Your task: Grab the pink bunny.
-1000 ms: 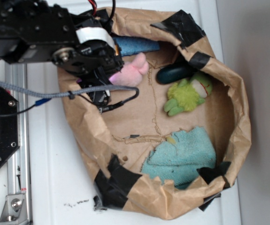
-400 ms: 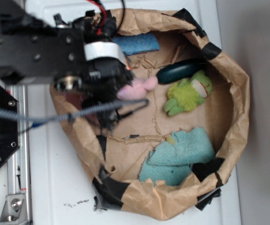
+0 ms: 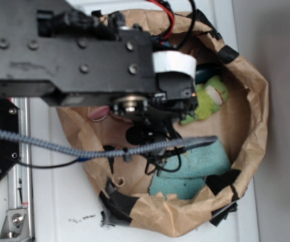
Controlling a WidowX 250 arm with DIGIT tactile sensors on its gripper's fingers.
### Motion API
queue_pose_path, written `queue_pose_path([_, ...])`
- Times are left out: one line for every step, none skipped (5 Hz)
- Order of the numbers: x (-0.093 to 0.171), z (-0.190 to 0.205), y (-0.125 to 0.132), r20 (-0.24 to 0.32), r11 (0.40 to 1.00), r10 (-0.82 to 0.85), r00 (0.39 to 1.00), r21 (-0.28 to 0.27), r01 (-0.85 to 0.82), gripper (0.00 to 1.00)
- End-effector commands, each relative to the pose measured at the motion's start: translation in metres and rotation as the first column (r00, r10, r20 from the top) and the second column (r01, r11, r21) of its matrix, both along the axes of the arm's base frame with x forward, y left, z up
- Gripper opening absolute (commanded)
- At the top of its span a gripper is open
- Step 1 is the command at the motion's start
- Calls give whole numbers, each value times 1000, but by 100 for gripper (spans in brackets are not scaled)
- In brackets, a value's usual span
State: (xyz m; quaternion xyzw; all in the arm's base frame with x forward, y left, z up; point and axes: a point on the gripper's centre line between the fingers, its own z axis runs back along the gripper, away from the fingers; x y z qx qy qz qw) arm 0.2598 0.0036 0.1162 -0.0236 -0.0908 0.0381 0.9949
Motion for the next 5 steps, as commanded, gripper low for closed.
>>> queue_pose_path([-3, 19, 34, 73, 999, 42, 996, -2, -42, 0])
queue_pose_path([-12, 5, 67, 74, 998, -56, 996, -19, 57, 100])
queue_pose_path([-9, -28, 60, 34, 969, -248, 968, -5, 248, 100])
queue_pose_path([-5, -54, 51, 59, 910, -405, 913, -74, 408, 100])
queue_pose_path([-7, -77, 30, 24, 875, -473, 881, -104, 473, 100])
